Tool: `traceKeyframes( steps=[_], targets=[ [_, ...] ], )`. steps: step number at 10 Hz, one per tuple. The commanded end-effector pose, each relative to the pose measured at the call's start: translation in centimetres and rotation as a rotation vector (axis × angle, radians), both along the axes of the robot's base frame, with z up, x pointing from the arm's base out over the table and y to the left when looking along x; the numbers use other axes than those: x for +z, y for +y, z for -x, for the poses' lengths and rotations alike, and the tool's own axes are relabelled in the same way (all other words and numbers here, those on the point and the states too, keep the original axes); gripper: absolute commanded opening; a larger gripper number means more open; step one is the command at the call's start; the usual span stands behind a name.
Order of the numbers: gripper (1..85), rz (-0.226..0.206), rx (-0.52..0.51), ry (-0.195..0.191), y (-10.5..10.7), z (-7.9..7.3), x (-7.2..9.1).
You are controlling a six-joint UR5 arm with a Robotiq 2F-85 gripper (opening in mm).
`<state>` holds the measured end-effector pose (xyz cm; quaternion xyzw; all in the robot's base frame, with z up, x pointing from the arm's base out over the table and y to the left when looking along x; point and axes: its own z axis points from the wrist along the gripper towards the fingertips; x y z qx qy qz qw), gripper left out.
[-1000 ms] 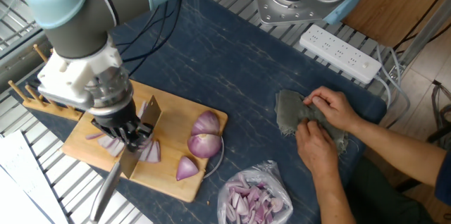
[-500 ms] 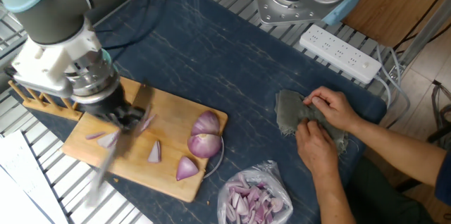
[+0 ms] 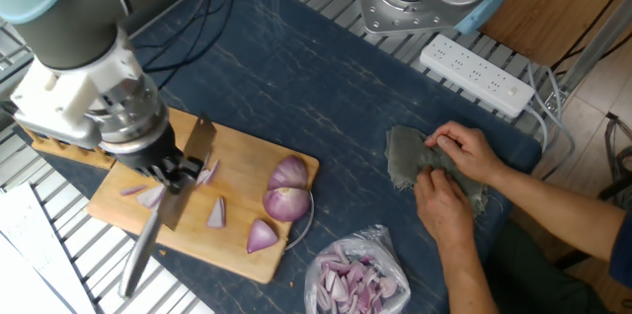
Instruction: Chop the onions
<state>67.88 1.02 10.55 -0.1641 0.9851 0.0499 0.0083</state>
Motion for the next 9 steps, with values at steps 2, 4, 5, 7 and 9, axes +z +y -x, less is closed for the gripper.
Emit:
traceKeyframes(
  steps=[2, 4, 5, 7, 9],
  targets=[
    [1.0, -0.034, 0.001, -0.014, 4.0, 0.0, 0.0],
    [1.0, -0.018, 0.087, -0.017, 4.1, 0.4, -0.2],
    [1.0, -0.001, 0.118, -0.017, 3.8, 0.5, -0.4],
    [1.0, 0.021, 0.161, -0.032, 3.6, 0.3, -0.9],
    [1.0, 0.014, 0.17, -0.036, 4.0, 0.3, -1.4]
  ],
)
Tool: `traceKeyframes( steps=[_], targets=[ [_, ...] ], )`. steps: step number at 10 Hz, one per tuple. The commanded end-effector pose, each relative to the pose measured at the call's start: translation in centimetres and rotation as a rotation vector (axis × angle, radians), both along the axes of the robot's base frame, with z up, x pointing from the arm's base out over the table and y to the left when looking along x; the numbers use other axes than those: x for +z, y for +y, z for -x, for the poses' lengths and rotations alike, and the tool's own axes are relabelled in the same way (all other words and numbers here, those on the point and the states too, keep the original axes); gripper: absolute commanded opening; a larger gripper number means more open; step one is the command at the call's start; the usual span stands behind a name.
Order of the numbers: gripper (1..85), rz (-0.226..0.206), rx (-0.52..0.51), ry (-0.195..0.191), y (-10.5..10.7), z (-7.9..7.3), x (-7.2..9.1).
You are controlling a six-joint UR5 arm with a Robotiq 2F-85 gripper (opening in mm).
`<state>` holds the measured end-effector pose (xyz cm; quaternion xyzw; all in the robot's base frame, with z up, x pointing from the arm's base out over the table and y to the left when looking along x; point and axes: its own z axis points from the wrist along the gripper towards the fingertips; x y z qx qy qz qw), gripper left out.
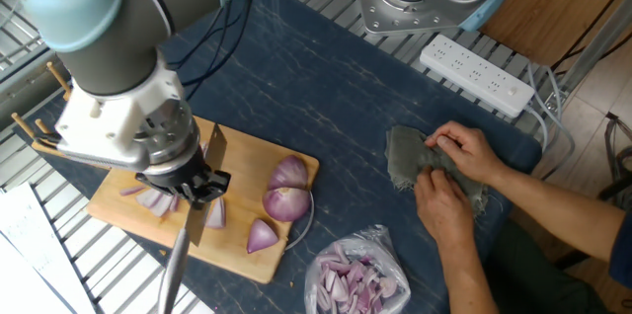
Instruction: Chop the onions
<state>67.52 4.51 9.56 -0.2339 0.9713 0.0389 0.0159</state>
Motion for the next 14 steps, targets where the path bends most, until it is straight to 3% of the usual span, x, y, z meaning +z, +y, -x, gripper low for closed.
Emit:
traceKeyframes(
  steps=[1, 9, 14],
  targets=[
    [1.0, -0.022, 0.015, -0.01, 1.3, -0.1, -0.4],
    [1.0, -0.022, 0.02, -0.033, 1.6, -1.1, -1.1],
    [1.0, -0.029, 0.038, -0.03, 2.0, -0.9, -1.1]
  ],
)
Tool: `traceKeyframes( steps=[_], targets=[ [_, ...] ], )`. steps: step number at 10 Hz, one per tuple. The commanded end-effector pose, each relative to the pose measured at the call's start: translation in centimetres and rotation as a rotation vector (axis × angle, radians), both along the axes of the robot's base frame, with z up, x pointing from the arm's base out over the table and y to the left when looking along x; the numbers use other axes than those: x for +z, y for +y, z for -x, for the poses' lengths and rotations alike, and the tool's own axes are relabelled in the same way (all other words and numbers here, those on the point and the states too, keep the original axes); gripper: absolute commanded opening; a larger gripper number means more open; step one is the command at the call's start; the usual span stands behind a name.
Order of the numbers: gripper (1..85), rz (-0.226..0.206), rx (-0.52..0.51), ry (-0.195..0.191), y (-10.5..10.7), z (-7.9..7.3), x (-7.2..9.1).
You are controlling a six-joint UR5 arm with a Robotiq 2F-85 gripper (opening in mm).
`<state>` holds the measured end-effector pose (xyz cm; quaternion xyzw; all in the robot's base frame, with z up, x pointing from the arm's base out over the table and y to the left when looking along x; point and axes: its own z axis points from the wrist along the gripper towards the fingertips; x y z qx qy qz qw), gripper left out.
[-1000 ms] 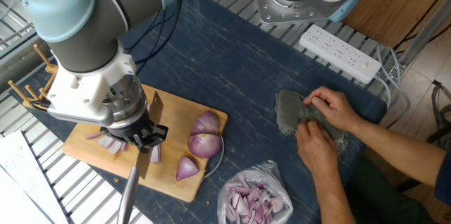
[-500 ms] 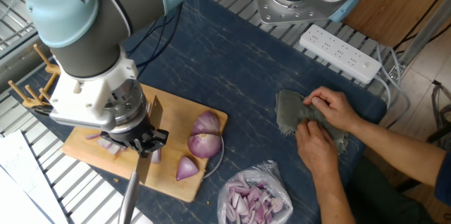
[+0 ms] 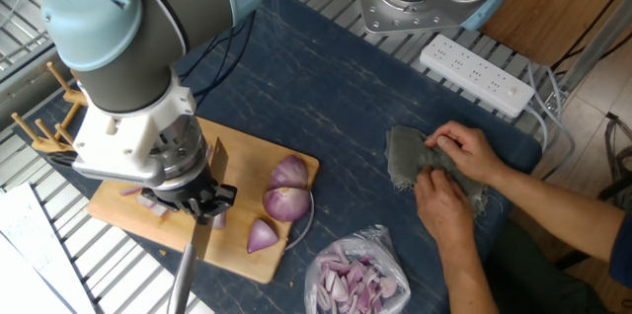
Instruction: Chop the onions
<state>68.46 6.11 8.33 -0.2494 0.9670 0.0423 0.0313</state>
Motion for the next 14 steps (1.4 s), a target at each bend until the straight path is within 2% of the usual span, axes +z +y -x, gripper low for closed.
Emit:
traceKeyframes(
  steps=[1, 4, 14],
  targets=[
    [1.0, -0.021, 0.02, 0.007, 0.6, 0.36, 0.17],
    [1.0, -0.009, 0.063, 0.006, 0.49, 0.59, 0.1],
    [1.0, -0.011, 0.063, -0.007, 0.13, 0.17, -0.18]
  ],
)
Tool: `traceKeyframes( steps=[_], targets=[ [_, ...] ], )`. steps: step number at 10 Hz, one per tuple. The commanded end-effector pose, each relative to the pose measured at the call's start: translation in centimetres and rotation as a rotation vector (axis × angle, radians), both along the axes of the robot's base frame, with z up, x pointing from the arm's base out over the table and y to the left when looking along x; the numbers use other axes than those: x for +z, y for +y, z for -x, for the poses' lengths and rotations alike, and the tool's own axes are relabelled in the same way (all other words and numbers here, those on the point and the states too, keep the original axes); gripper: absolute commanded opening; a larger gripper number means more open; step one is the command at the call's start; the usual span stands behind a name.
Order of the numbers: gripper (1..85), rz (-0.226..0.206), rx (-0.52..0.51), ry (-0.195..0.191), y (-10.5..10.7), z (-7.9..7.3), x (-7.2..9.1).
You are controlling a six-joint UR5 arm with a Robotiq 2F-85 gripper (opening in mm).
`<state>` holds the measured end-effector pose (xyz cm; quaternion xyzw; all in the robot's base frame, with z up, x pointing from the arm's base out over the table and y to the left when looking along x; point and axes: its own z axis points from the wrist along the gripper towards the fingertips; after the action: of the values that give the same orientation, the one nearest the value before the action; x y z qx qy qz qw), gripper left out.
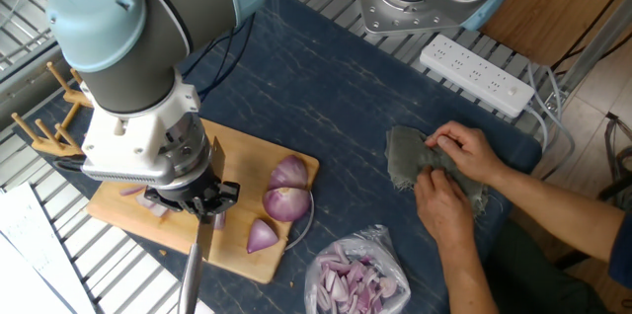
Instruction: Chop the onions
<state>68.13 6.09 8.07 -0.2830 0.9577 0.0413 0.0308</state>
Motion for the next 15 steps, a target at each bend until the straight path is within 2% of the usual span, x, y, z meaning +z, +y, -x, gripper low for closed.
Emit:
traceKeyframes(
  steps=[1, 4, 7, 9, 12, 14, 15],
  targets=[
    [1.0, -0.016, -0.008, -0.003, 0.2, -0.2, 0.0],
    [1.0, -0.014, -0.011, -0.004, -0.1, -0.3, -0.1],
    [1.0, -0.024, -0.002, -0.008, -1.1, 0.0, -0.4],
    [1.0, -0.011, 0.017, -0.015, -2.3, 0.1, -0.8],
    [1.0, -0.002, 0.05, -0.061, -4.4, -0.2, -3.1],
    [1.0, -0.001, 0.045, -0.079, -5.6, 0.6, -4.4],
    [1.0, 0.037, 0.031, -0.057, -6.3, 1.7, -2.8]
  ],
)
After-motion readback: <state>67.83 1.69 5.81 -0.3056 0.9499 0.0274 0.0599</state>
